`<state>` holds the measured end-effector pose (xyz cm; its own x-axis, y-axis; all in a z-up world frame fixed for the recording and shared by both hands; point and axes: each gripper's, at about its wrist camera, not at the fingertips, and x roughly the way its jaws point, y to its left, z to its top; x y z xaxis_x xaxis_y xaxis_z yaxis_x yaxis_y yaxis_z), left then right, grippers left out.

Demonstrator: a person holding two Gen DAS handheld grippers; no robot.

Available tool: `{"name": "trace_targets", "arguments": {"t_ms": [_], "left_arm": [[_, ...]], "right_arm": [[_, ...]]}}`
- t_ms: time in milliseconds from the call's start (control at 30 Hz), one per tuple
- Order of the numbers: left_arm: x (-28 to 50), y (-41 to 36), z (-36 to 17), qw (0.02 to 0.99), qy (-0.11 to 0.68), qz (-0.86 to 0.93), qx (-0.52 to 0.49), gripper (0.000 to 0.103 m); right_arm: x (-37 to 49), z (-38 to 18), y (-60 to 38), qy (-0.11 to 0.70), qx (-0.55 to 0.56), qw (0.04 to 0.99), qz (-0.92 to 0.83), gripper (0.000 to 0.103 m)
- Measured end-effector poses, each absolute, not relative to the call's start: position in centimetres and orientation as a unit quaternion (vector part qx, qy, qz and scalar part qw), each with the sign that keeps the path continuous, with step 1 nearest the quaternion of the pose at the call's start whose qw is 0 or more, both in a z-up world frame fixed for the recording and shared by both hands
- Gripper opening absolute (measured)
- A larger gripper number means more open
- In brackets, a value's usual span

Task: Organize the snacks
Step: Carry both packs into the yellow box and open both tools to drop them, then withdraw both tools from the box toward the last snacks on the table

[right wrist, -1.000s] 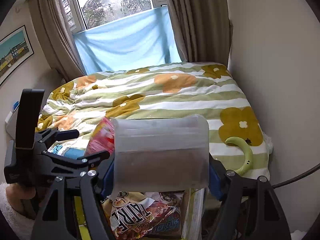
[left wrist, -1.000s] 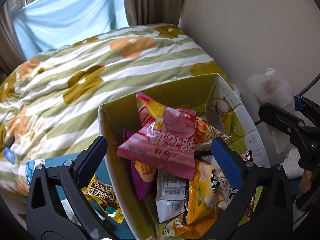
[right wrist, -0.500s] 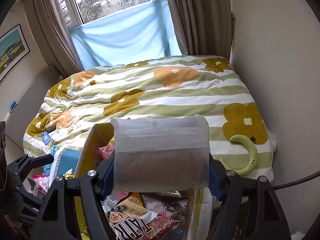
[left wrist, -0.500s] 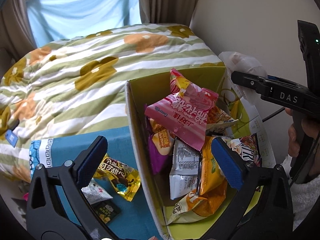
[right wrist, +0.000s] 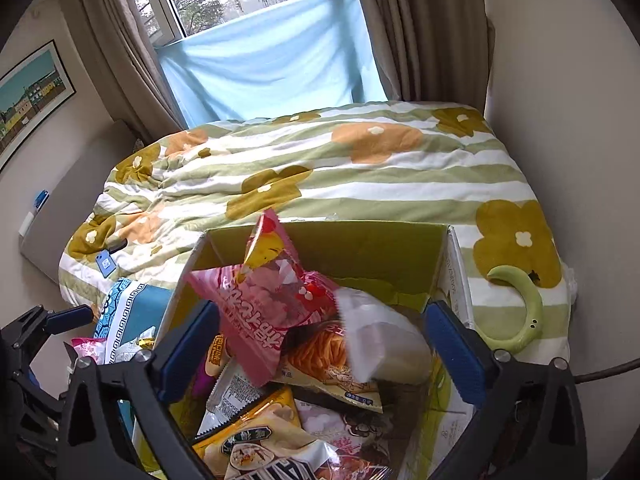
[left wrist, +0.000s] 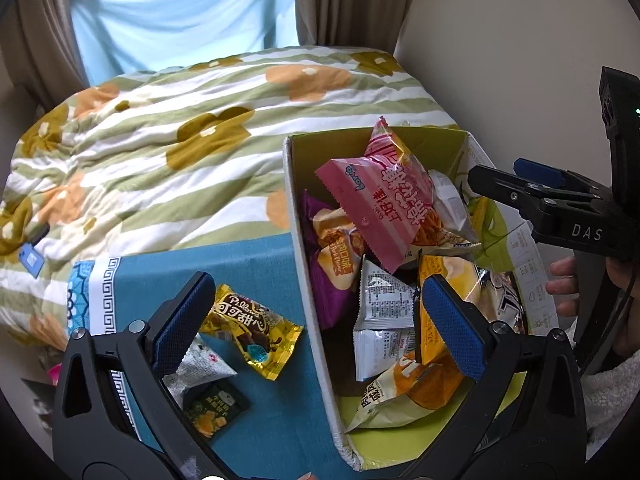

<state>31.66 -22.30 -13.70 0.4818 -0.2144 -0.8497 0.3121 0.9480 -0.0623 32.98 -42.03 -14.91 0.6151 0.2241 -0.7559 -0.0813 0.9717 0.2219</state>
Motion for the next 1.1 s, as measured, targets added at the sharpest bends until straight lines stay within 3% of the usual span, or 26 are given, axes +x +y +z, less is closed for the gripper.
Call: {"name": "trace_targets", "arguments": {"t_ms": [333,633,1100], "left_arm": [[29.5,-22.0,-12.8,0.865,0.480,-0.139,0.041,0.102],[26.0,-19.1,-8.8,0.888,0.437,-0.137,0.035,0.102],[17.9,-4.9,-4.6,0.919,0.371,-0.125,0.044,0.102]], "right_arm": [[30.7,-14.2,-42.5,0.422,0.079,0.899,0.084,0.102],[28.2,-10.9,-41.3,0.405,0.060,0.909,0.077,0.102],[19.4,-6.0,-32.3,0.339,0.063,0.937,0.052,0.102]]}}
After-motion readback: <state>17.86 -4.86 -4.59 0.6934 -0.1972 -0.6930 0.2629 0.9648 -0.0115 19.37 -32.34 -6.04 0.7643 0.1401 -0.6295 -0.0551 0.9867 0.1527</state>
